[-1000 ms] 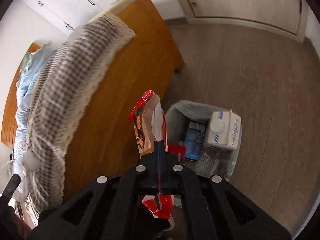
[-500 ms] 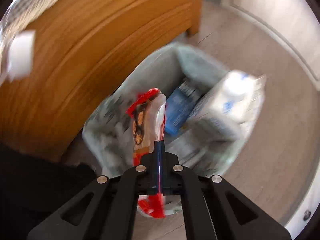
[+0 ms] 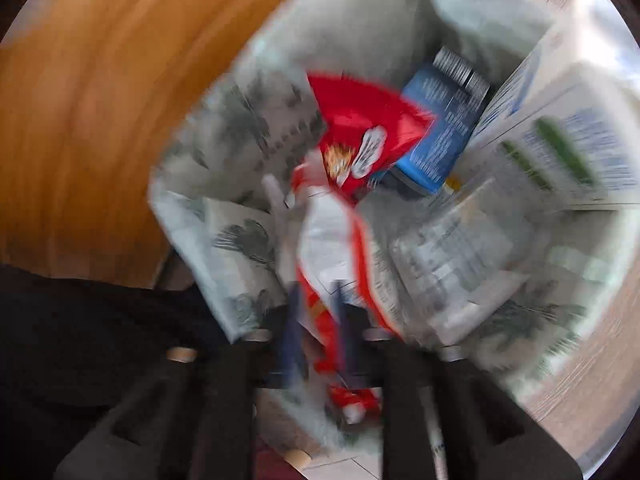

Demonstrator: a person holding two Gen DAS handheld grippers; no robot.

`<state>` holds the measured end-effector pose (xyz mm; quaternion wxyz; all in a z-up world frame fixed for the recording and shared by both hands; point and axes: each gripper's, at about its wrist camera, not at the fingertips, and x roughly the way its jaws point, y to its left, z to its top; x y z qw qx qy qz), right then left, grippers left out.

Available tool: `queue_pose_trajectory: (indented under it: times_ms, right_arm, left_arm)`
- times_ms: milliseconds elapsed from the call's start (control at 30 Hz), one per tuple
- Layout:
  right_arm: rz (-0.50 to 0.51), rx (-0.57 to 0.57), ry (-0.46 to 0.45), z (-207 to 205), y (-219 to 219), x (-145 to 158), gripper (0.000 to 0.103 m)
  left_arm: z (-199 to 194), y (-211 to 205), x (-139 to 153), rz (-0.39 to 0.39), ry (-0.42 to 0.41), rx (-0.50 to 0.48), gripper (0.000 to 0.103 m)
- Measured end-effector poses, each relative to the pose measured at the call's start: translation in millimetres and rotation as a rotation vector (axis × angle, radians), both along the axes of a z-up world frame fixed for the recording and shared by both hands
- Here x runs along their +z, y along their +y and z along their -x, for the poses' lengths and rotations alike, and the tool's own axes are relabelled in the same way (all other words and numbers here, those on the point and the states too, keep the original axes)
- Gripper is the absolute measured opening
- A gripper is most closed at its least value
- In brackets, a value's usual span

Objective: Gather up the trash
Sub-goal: 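Open both grippers over the bin to drop the bag and bottle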

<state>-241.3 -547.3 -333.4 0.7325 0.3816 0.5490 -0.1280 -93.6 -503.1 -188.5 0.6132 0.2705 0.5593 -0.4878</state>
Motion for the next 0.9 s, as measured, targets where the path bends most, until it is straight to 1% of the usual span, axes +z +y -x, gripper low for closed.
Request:
queue_pose_trajectory:
  times_ms: [33,133,200,267,367,400,500,600,667,733,833,867,900]
  right_arm:
    - [0.008,-0.013,-0.029,9.6,-5.7,12.1,0.064]
    - [0.065,-0.049,-0.035,35.9,-22.1,44.3,0.064]
    - [0.093,-0.085,-0.066,56.0,-30.7,68.1,0.064]
    - [0.122,-0.128,-0.083,74.7,-39.9,91.3,0.064]
    - [0.163,-0.175,-0.08,92.2,-47.2,110.7,0.064]
    - [0.169,-0.191,-0.079,96.0,-50.8,114.1,0.064]
    - [0.169,-0.22,-0.072,107.7,-51.3,118.9,0.064]
    - [0.161,-0.229,-0.062,103.7,-45.7,116.3,0.064]
    - [0.152,-0.229,-0.057,101.3,-44.8,112.5,0.064]
    - [0.156,-0.222,-0.042,91.7,-47.8,105.1,0.064]
    - [0.159,-0.22,-0.047,83.0,-45.2,100.0,0.064]
    - [0.156,-0.223,-0.054,81.4,-45.9,99.8,0.064]
    - [0.152,-0.225,-0.056,79.5,-45.5,97.8,0.064]
  left_arm:
    - [1.7,-4.2,-4.3,-0.019,0.001,-0.005,0.0]
    - [3.0,-23.7,-24.9,-0.078,0.01,-0.008,0.0]
    - [3.1,-36.4,-41.8,-0.107,0.066,-0.002,0.0]
    - [4.7,-43.4,-58.5,-0.133,0.095,-0.008,0.0]
    - [10.0,-56.0,-87.5,-0.155,0.175,-0.018,0.0]
    - [11.0,-58.8,-96.6,-0.163,0.197,-0.017,0.0]
    - [13.1,-64.0,-118.8,-0.179,0.205,-0.021,0.0]
    - [14.1,-66.6,-135.3,-0.189,0.181,-0.039,0.0]
    - [13.2,-67.1,-150.0,-0.209,0.19,-0.031,0.001]
    - [13.9,-62.2,-168.3,-0.289,0.202,-0.028,0.001]
    - [18.6,-51.2,-193.1,-0.443,0.195,-0.045,0.0]
    - [17.5,-48.9,-196.2,-0.466,0.2,-0.037,0.0]
    - [15.8,-48.5,-196.9,-0.47,0.201,-0.027,0.0]
